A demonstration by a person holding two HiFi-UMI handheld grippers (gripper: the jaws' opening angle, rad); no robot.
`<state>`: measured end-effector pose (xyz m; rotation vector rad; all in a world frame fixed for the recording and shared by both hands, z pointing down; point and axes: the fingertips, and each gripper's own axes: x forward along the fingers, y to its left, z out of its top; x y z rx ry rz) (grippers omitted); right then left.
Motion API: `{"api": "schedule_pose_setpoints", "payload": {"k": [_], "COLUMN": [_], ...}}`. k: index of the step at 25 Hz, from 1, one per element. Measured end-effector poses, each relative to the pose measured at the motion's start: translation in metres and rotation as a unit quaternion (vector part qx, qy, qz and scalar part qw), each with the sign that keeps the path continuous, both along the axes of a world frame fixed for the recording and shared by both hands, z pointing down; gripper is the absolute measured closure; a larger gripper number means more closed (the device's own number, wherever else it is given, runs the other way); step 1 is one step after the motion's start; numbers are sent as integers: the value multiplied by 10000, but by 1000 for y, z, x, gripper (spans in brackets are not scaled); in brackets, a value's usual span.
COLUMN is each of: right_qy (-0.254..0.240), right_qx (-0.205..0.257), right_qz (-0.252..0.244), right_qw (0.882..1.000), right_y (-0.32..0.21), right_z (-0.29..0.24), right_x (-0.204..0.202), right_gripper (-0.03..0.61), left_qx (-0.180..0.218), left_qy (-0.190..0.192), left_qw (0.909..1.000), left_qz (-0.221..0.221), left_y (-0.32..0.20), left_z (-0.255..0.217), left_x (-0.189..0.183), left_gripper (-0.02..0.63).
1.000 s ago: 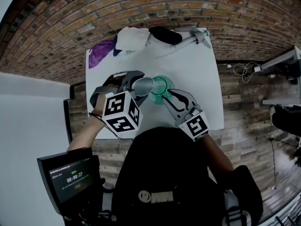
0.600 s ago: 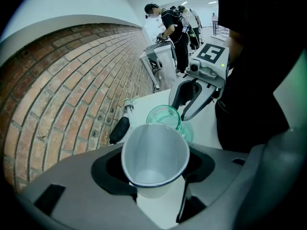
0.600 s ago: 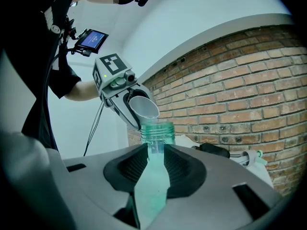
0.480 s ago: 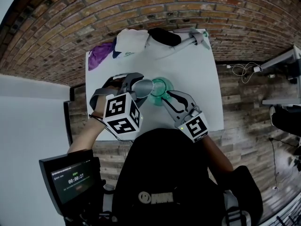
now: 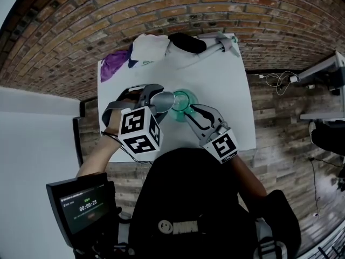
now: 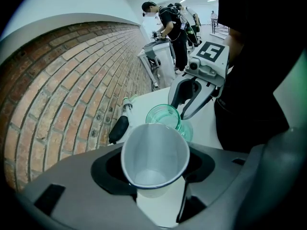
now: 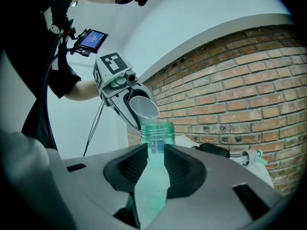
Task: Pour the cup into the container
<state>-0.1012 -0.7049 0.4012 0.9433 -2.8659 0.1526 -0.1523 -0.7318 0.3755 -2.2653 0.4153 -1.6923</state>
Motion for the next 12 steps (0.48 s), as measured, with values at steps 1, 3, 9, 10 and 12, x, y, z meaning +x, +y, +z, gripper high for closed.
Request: {"api": "schedule_pose_setpoints", "payload": {"k": [1,3,9,10,12], "right_qy": [0,-2,-26,-42,-39], "right_qx": [-2,2,-28,-43,-30], "right_qz": [2,7,31,43,33], "right_qw": [10000,10000,10000,10000,10000], "right_y": [0,0,0,0,-1], "right_z": [0,0,0,0,0], "right_x": [0,-1,-1,-1,-1], "right_gripper": [472,471,472,472,471], "left_qx": [4,5,-19,-18,-14], "left_qy": [-6,-15,-49,-58,-70], "left_qw": [10000,10000,10000,10000,10000], "left_qz": [0,-5,-15,-19,-26], "left_y": [0,0,0,0,-1], "left_z": [0,0,1,1,2], "left_x": [0,-1,-1,-1,-2], "left_gripper": [347,347,347,347,347]}}
